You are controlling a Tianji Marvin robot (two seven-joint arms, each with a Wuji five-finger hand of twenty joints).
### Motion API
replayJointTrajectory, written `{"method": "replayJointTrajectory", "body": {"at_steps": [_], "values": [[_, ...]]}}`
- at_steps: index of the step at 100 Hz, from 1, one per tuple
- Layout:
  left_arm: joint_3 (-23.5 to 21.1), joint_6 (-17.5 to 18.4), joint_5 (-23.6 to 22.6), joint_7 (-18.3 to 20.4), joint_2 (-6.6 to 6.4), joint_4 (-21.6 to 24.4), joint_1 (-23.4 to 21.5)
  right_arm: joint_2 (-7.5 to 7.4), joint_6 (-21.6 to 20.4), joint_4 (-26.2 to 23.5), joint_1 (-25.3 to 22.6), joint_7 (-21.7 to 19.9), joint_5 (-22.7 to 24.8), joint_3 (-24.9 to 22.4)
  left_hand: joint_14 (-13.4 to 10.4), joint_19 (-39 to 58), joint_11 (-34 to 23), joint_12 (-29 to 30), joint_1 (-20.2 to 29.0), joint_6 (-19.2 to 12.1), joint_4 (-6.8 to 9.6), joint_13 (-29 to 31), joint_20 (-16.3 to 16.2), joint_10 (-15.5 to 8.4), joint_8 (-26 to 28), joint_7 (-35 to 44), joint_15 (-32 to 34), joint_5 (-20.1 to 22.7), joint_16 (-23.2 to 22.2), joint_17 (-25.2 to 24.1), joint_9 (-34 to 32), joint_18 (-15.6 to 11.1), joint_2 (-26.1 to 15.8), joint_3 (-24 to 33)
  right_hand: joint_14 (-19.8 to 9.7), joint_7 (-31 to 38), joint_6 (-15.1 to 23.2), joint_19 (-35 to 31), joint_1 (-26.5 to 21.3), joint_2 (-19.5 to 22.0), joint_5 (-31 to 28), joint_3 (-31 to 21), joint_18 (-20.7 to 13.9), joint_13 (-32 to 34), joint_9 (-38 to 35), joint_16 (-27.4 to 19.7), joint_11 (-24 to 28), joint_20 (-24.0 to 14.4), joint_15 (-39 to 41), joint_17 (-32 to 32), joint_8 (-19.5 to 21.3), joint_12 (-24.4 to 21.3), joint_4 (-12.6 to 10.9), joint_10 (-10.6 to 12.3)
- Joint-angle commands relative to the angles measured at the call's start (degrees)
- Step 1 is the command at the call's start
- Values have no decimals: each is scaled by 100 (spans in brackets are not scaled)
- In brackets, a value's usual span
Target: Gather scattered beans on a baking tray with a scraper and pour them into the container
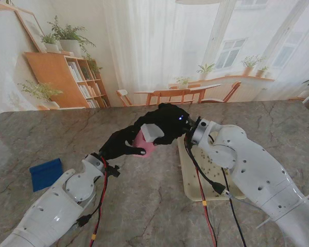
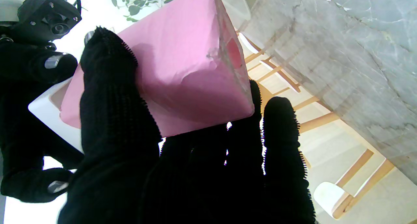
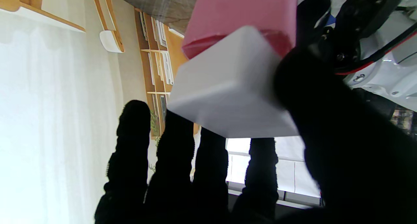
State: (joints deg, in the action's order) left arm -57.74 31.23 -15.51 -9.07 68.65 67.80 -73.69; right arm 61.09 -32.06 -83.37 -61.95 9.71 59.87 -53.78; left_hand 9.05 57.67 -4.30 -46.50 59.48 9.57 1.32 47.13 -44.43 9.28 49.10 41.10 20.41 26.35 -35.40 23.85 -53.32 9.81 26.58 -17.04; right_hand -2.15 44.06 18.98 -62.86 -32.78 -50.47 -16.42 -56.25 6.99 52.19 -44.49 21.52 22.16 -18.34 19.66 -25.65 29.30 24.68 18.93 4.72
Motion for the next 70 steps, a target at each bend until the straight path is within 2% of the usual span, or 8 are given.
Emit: {"method": "replayJointTrajectory", "body": {"at_steps": [1, 21, 34, 43, 48, 51, 58, 70], "values": [[6, -37, 27, 8, 2, -5, -8, 14, -119, -39, 10, -39, 11, -60, -371, 24, -753, -465, 1390, -983, -423, 333, -45, -972, 431, 839, 421, 430, -108, -77, -711, -124, -1240, 1619, -729, -235, -153, 167, -588, 628, 386, -2380, -14, -201, 85, -244, 283, 140, 61, 320, -217, -134, -1131, 899], [12, -60, 43, 30, 1, -24, 7, -5, -458, -205, -106, -278, -112, -278, -367, 27, -757, -467, 1398, -974, -422, 322, -48, -964, 434, 838, 424, 433, -109, -84, -711, -122, -1240, 1620, 470, -1569, -1169, 373, 1404, 734, 708, -2065, 411, -2025, 1778, -471, 77, 94, 201, 1601, -225, -322, -1151, -448], [15, -67, 40, 30, 1, -36, 15, -8, -464, -339, -211, -480, -272, -400, -360, 32, -758, -467, 1401, -966, -423, 327, -50, -958, 436, 836, 432, 430, -111, -88, -707, -110, -1240, 1620, 1054, -2538, -1803, 405, 2437, 2013, 659, -658, 638, -2761, 2305, -433, -94, 134, 283, 2182, 304, -336, -1207, -1065], [15, -68, 40, 29, 2, -42, 18, 36, -149, -383, -309, -478, -481, -418, -359, 33, -760, -468, 1404, -957, -423, 313, -51, -959, 437, 835, 430, 431, -110, -96, -705, -113, -1246, 1621, 1136, -2806, -1881, 445, 2812, 3233, 359, 884, 751, -2710, 2203, -261, -250, 191, 278, 2273, 655, -219, -1278, -1158], [14, -68, 35, 24, 3, -44, 19, 60, 172, -426, -363, -455, -537, -397, -355, 33, -764, -470, 1403, -956, -424, 311, -51, -951, 437, 833, 431, 428, -111, -99, -707, -113, -1242, 1618, 1063, -2786, -1865, 354, 2805, 3578, 197, 1489, 793, -2430, 1998, -34, -222, 127, 462, 2166, 863, -42, -1325, -1202], [12, -66, 32, 19, 3, -44, 18, 58, 360, -490, -394, -515, -546, -392, -364, 32, -763, -469, 1398, -963, -425, 313, -51, -957, 438, 832, 433, 426, -111, -100, -702, -114, -1245, 1616, 978, -2755, -1835, 283, 2761, 3919, 191, 1956, 789, -2316, 1949, 120, -250, -54, 573, 2069, 1027, 92, -1371, -1226], [8, -58, 22, 8, 4, -44, 16, 55, 812, -612, -449, -612, -492, -361, -353, 36, -763, -468, 1404, -953, -424, 311, -52, -950, 438, 828, 435, 426, -112, -98, -698, -112, -1241, 1617, 745, -2682, -1862, -60, 2550, 4596, 125, 3015, 748, -1890, 1683, 812, -102, -1061, 1504, 1529, 1412, 615, -1506, -1243], [8, -39, 16, 0, 6, -58, 20, 92, 1545, -744, -500, -890, -766, -255, -359, 35, -763, -467, 1404, -960, -424, 310, -52, -958, 441, 827, 439, 427, -112, -103, -697, -116, -1244, 1617, 821, -2648, -2028, -717, 2543, 4965, 162, 3524, 727, -1866, 1581, 1871, 80, -2282, 3192, 1002, 1729, 1245, -1589, -1557]]}}
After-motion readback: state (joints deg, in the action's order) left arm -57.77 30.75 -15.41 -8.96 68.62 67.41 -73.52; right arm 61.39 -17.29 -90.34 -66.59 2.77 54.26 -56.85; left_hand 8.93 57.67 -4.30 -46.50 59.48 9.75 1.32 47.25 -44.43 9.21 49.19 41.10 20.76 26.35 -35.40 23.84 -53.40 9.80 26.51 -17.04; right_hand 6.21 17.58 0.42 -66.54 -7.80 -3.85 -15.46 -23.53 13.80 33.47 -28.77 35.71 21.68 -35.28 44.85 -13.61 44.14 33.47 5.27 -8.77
